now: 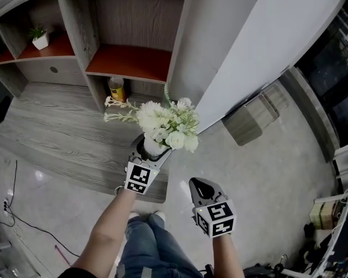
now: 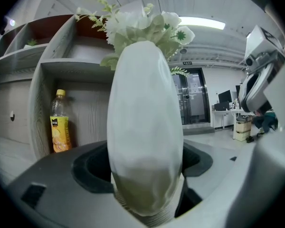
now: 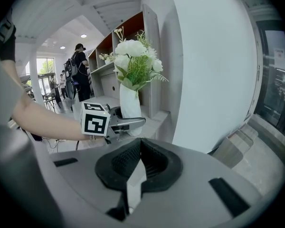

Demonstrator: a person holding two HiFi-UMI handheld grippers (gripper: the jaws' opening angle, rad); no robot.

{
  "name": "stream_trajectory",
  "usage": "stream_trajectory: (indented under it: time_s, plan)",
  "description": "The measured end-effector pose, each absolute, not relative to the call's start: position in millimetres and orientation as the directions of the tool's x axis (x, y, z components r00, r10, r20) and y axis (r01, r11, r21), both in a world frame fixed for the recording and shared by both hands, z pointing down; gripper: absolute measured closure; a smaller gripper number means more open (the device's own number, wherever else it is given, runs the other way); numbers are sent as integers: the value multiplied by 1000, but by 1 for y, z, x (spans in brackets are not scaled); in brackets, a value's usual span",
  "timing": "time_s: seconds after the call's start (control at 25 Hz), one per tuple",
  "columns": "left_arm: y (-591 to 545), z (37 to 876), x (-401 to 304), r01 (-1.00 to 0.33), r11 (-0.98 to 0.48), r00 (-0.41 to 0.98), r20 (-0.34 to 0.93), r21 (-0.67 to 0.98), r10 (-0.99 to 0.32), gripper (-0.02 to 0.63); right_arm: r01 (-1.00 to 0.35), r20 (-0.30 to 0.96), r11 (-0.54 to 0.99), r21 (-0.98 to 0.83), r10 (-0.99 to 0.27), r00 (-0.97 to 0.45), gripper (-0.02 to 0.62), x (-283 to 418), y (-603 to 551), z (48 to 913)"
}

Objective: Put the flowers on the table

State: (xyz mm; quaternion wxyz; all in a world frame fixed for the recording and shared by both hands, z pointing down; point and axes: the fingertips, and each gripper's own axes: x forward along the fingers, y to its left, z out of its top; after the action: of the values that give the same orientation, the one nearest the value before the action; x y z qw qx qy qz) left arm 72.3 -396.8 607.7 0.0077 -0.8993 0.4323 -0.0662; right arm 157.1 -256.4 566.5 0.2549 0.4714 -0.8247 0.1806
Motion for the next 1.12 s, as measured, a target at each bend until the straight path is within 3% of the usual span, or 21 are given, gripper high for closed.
stream_trajectory:
  time_s: [0.64, 0.84, 1.12]
  plan:
    - [-395, 612, 71, -787, -611, 595, 155, -88, -789, 210, -871, 570, 487, -68, -697, -435, 580, 156, -255, 555]
    - [-388, 613, 66, -790, -609, 596, 146, -72, -790, 161, -870, 567, 489, -61, -700, -434, 580, 150, -253, 557]
    - [-379, 603, 65, -790, -609, 594, 154, -70, -789, 153, -867, 572, 495, -52, -697, -432, 580, 147, -251, 550]
